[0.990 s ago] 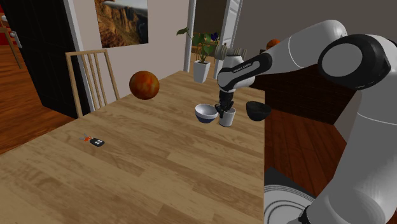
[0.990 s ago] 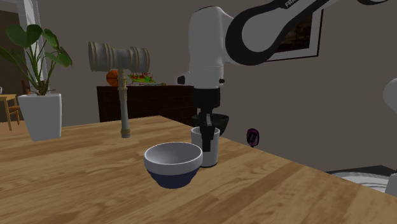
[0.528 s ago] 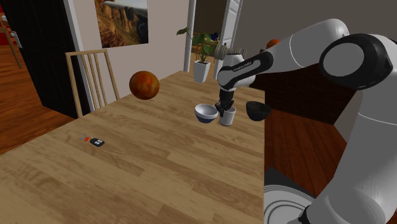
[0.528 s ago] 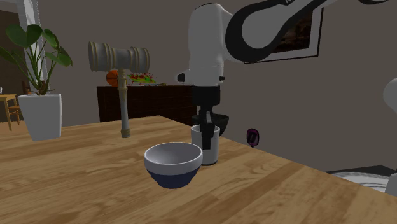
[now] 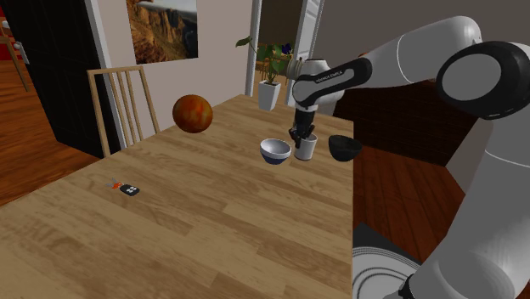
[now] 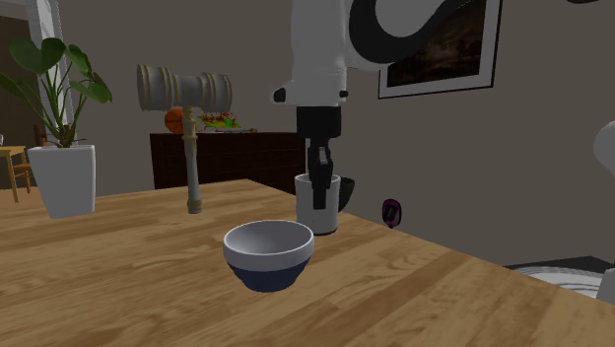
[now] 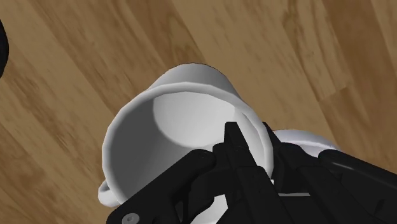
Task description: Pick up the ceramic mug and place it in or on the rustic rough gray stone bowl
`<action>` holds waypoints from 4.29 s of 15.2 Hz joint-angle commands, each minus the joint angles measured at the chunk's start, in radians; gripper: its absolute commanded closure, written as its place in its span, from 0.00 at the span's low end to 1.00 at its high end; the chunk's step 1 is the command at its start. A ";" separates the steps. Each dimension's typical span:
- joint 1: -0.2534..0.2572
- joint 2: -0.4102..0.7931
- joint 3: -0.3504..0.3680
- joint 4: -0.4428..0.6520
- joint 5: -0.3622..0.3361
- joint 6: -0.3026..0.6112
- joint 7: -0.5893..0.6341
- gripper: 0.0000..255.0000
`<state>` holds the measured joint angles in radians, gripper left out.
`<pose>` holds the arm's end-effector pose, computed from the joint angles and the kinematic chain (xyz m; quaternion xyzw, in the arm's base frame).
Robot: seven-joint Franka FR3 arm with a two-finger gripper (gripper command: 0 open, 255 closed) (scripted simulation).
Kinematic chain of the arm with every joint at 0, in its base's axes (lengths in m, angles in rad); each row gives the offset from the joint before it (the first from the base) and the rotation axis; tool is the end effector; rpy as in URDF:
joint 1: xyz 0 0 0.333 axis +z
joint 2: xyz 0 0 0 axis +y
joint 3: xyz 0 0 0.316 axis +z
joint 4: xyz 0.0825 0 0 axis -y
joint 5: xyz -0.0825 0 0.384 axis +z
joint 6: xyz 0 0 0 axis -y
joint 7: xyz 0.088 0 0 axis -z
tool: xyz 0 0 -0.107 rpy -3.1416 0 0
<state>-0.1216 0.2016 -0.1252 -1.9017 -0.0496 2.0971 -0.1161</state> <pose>0.5860 -0.1469 0.3957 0.9981 -0.0516 -0.0085 0.0329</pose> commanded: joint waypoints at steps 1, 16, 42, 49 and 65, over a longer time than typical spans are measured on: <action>0.001 -0.012 0.000 0.010 -0.001 -0.023 0.000 1.00; 0.003 -0.063 0.000 0.148 -0.004 -0.211 -0.007 1.00; -0.263 0.066 -0.172 0.451 0.064 -0.366 -0.453 1.00; -0.268 0.071 -0.173 0.378 0.066 -0.288 -0.461 1.00; -0.266 0.088 -0.170 0.244 0.071 -0.138 -0.459 1.00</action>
<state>-0.3876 0.2897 -0.2952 -1.6571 0.0211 1.9584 -0.5747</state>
